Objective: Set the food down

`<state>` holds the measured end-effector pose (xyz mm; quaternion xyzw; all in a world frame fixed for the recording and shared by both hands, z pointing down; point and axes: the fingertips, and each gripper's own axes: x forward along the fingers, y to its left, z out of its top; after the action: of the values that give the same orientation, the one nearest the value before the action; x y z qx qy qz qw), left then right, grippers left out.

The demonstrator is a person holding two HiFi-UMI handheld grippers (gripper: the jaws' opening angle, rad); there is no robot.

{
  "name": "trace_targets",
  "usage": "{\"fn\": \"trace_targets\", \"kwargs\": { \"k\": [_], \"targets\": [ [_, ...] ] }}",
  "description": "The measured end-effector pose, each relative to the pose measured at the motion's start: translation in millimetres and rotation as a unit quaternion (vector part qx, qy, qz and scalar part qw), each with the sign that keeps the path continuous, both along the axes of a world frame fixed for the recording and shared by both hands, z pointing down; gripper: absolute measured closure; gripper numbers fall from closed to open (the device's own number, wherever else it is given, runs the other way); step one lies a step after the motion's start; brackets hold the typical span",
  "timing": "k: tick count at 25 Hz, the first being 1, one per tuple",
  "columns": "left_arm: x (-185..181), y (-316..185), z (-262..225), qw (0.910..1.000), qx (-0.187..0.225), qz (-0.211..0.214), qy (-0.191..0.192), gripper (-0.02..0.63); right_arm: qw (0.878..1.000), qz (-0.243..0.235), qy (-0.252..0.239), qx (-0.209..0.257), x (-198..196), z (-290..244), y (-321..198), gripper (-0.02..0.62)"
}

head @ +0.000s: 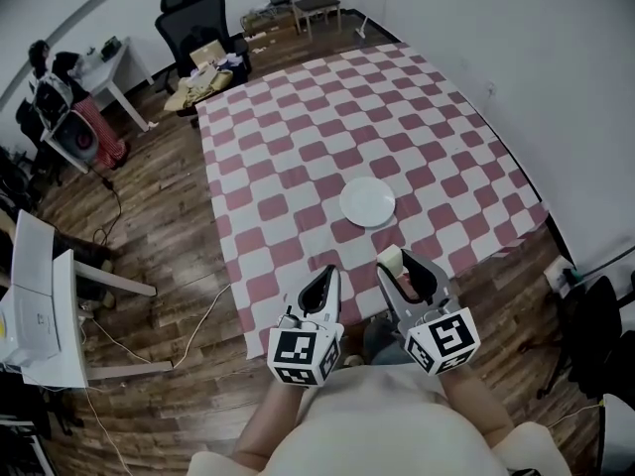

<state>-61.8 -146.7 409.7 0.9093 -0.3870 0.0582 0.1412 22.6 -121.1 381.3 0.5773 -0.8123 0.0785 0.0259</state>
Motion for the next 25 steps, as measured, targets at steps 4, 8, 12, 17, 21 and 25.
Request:
{"fn": "trace_targets", "kwargs": {
  "k": [4,8,12,17,21,25],
  "targets": [
    [7,-17,-2,0.9999,0.000,-0.013,0.002,0.598,1.000,-0.008,-0.001,-0.004,10,1,-19,0.434],
    [13,-34,-3,0.9996,0.000,-0.027,0.004,0.598,1.000,-0.016,0.003,-0.008,21,2,-38,0.434],
    [17,-49,-4,0.9991,-0.001,-0.043,0.007,0.598,0.999,-0.030,0.010,-0.021,28,8,-57,0.434],
    [22,-64,2,0.9979,-0.007,-0.064,0.000,0.598,0.998,-0.045,0.022,-0.039,40,23,-81,0.434],
    [21,-77,10,0.9960,-0.018,-0.087,-0.004,0.598,0.996,-0.063,0.035,-0.057,44,37,-104,0.434],
    [22,-91,16,0.9940,-0.026,-0.106,-0.006,0.598,0.993,-0.083,0.047,-0.073,49,52,-124,0.434]
  ]
}}
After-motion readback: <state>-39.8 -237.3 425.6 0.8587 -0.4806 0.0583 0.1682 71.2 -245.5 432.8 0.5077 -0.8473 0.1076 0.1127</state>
